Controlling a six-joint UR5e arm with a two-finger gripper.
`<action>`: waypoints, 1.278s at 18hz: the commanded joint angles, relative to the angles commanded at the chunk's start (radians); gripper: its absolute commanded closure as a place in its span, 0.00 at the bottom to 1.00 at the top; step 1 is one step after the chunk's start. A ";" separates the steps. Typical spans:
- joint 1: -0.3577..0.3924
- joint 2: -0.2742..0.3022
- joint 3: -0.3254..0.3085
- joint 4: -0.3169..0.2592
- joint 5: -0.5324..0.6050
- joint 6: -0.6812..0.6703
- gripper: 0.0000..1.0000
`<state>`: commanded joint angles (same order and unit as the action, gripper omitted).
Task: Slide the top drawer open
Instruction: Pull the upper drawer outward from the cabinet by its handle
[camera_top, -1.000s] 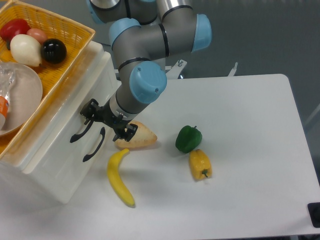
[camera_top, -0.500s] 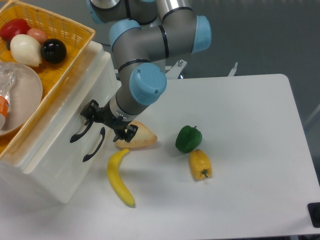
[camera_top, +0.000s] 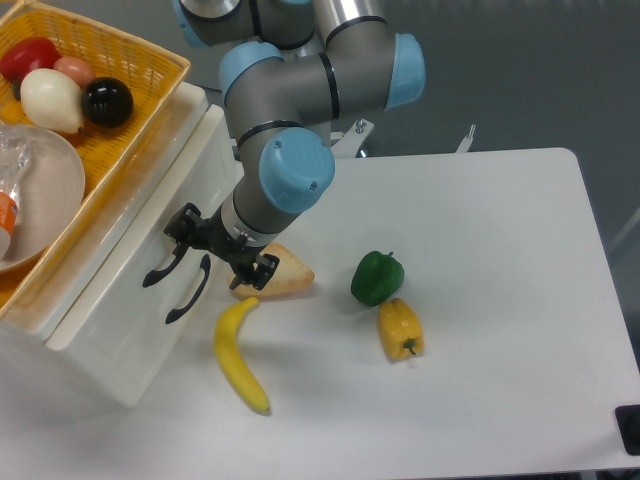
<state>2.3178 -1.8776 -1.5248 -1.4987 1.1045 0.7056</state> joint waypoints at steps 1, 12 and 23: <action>0.002 0.000 0.000 0.000 0.000 0.000 0.00; 0.000 0.002 0.005 0.002 0.067 0.051 0.00; 0.002 -0.002 0.021 0.006 0.081 0.054 0.00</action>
<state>2.3194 -1.8791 -1.5033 -1.4926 1.1858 0.7593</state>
